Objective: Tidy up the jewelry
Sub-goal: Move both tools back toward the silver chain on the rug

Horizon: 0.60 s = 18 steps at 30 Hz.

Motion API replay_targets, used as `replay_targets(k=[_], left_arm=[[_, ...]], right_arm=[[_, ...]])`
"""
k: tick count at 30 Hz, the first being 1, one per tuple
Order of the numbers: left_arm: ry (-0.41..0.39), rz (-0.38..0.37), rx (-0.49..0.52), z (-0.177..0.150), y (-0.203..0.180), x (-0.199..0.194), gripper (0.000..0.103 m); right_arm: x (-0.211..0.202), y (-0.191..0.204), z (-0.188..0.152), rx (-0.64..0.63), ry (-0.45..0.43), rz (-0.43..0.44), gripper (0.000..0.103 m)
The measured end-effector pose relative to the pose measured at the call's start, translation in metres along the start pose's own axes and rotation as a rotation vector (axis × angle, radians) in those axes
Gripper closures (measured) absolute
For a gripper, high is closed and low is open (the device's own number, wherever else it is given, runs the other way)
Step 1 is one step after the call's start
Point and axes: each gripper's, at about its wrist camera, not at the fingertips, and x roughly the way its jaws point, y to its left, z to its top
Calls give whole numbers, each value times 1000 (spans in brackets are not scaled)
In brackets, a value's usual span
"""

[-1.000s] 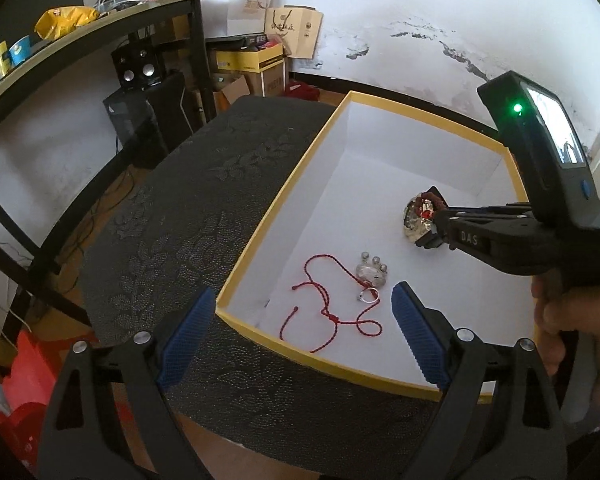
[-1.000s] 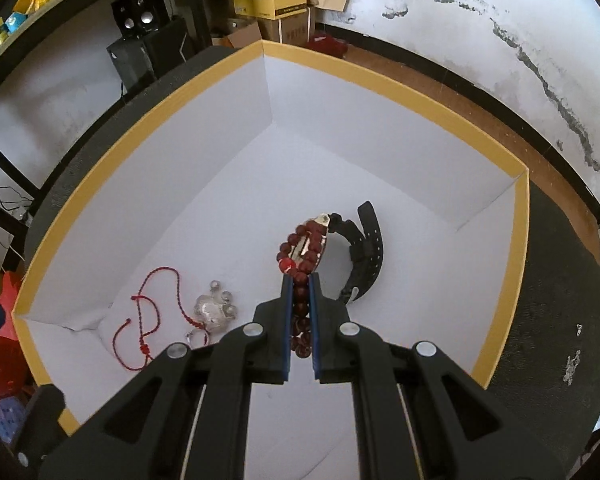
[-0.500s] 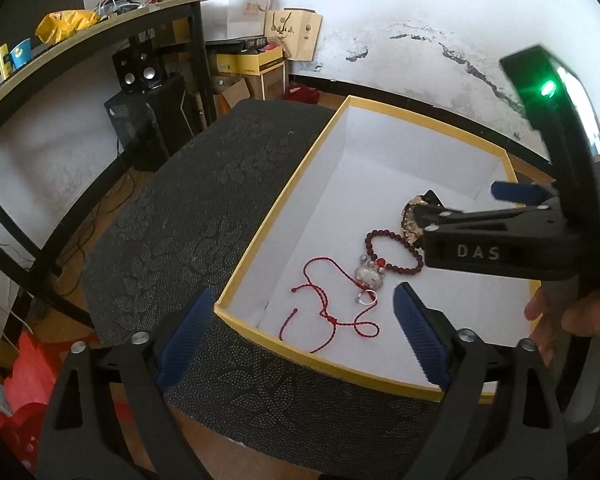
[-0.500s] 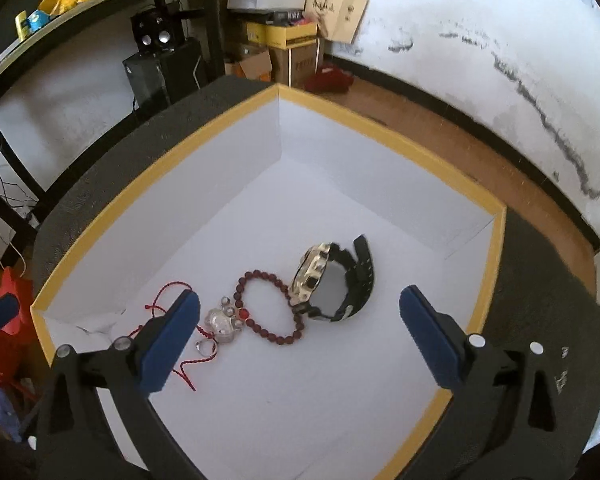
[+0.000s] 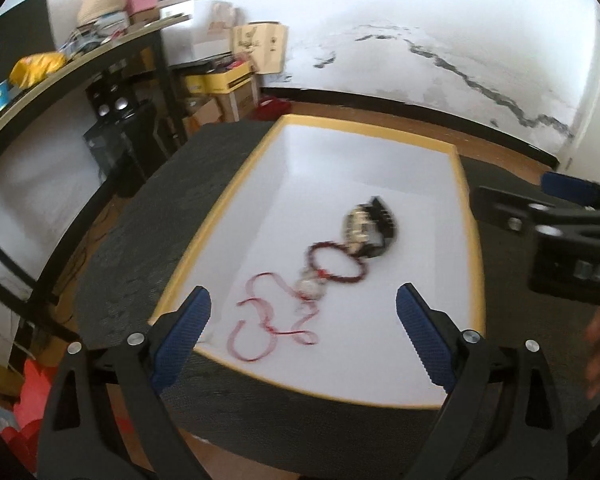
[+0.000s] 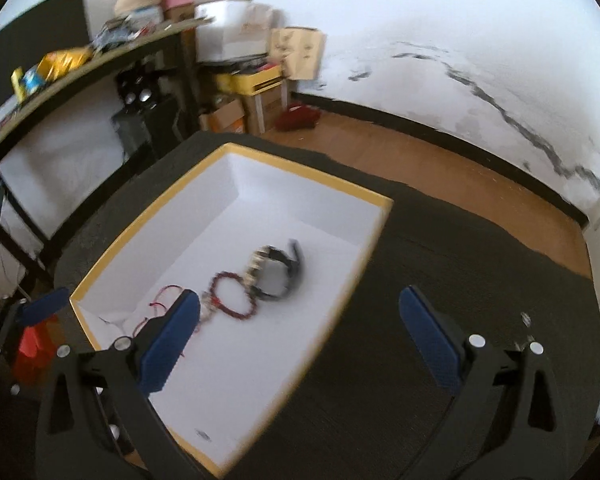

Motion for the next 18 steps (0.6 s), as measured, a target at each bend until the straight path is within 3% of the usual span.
replay_targets(k=[10, 18], left_arm=[[-10, -126, 105, 9, -121, 1, 12], [7, -222, 211, 6, -231, 18, 12]], right_arm=[[-80, -156, -81, 152, -49, -171, 7], [-97, -252, -141, 288, -26, -260, 7]])
